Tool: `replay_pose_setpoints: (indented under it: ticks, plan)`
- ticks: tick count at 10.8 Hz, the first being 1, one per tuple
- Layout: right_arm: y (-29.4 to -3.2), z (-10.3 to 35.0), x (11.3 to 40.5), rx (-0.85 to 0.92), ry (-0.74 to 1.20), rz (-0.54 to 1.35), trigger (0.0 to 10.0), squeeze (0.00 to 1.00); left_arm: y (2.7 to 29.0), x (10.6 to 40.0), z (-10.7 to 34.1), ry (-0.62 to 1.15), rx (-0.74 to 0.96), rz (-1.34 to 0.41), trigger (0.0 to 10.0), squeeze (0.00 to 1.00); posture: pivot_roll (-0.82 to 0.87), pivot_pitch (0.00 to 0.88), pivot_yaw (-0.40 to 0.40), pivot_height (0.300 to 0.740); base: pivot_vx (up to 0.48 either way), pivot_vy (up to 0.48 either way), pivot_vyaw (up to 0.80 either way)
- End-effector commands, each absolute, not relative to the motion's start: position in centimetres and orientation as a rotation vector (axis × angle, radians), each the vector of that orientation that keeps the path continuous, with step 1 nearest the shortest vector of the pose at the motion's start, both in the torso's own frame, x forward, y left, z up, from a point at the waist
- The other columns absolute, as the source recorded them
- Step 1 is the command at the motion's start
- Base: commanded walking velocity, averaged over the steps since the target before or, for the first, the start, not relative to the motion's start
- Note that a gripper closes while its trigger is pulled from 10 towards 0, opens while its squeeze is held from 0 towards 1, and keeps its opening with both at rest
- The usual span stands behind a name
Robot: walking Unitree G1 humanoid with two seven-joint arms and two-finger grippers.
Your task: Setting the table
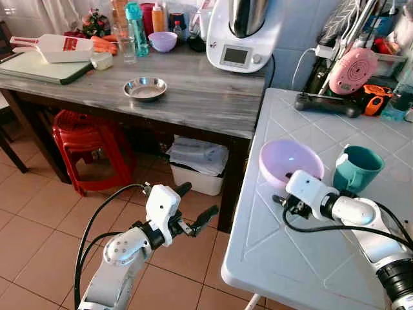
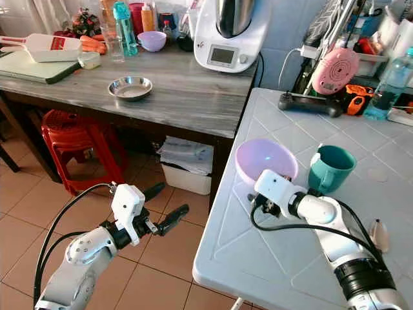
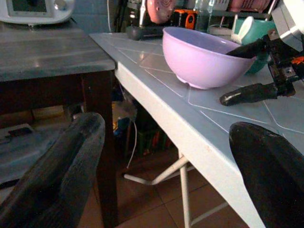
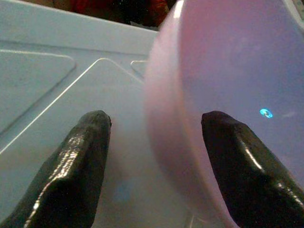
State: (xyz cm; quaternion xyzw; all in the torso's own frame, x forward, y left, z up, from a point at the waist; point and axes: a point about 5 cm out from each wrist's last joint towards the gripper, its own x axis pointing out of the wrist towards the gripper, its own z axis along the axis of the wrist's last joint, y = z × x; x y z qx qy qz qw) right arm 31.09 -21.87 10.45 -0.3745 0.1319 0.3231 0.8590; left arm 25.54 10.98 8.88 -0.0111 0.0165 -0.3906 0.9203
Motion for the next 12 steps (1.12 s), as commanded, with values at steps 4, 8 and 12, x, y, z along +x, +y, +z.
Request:
replay_pose_setpoints:
  ticks: [4,8,12]
  plan:
    - [-22.1,10.4,31.0,-0.806,0.258,0.688,0.0,0.00,10.7,25.3,8.9,0.011,-0.071,-0.839,10.0,0.00,-0.02,0.000,-0.017,0.740,0.000,0.000,0.00]
    - [-22.6,10.2,30.5,-0.846,0.256,0.695,0.0,0.00,10.4,25.1,9.4,-0.002,-0.086,-0.868,10.0,0.00,-0.02,0.000,-0.019,0.740,0.000,0.000,0.00]
    - [-22.8,10.6,30.7,-0.872,0.240,0.689,0.0,0.00,10.2,25.1,9.7,-0.004,-0.102,-0.889,10.0,0.00,-0.03,0.000,-0.019,0.740,0.000,0.000,0.00]
